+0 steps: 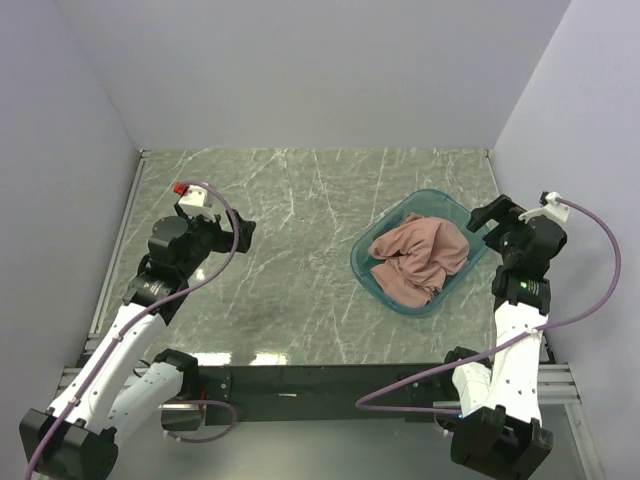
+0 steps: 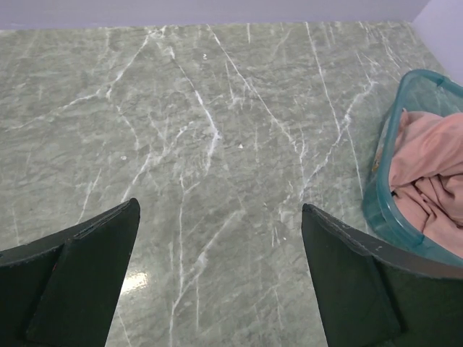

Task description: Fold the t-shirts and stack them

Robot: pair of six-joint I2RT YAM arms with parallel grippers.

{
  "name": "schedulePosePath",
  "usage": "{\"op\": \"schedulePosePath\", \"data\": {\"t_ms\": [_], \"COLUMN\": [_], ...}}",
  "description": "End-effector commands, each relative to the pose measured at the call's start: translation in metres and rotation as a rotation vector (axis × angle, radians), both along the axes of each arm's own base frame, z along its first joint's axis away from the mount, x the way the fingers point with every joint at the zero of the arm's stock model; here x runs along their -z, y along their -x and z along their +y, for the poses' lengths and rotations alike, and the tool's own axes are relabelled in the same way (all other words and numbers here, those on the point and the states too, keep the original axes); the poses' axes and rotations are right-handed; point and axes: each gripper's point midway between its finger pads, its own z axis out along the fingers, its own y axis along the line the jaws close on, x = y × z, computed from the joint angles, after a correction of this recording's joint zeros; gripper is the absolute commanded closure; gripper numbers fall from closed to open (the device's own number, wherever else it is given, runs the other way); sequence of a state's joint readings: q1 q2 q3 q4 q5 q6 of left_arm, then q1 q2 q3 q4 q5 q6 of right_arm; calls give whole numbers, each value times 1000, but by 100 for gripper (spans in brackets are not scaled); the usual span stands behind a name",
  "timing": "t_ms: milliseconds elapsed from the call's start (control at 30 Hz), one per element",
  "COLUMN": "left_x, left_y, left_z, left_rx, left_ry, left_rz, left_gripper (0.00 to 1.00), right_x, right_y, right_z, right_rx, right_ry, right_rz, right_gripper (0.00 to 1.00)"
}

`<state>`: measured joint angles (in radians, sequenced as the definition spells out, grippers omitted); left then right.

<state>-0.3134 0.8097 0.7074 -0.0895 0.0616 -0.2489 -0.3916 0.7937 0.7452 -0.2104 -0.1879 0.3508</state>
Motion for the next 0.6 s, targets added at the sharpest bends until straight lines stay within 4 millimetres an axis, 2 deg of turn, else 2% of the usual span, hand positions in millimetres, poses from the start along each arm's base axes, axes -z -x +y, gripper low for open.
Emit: {"op": "schedulePosePath", "data": {"t_ms": [0,33,100,167,200,267,333,400,433,567], "left_x": [-28,-29,-28,-27,-28,-27,-30,-22,-27,-26], "left_y": [2,3,5,8,9,16,26,35,36,40], "left_z": [-12,-14,-18,-26,-28,-40,-54,-65,-70,-103], "left_rx": [65,73,100,148,162,237,337,405,429,549], "left_ry": [19,19,17,16,15,19,30,40,49,97], "left_rz": [-71,-73,-77,-76,-80,-83,-102,-83,-106,-38], "left_gripper": [1,1,1,1,1,1,1,1,1,1], "right_x": [-19,-20,-23,-20,-16,-14,-10,-2,0,4], "right_y": [-2,-2,0,4,20,30,31,25,24,15], "right_z": [7,13,43,71,107,120,117,104,102,85], "right_rx": [-50,-94,-290,-521,-755,-882,-867,-800,-787,-700], "right_ry": [24,32,77,203,191,283,308,332,328,277], "right_rz": [-56,-61,-83,-123,-159,-183,-163,-129,-120,-58], "right_gripper": [0,0,0,0,0,0,0,0,0,0]}}
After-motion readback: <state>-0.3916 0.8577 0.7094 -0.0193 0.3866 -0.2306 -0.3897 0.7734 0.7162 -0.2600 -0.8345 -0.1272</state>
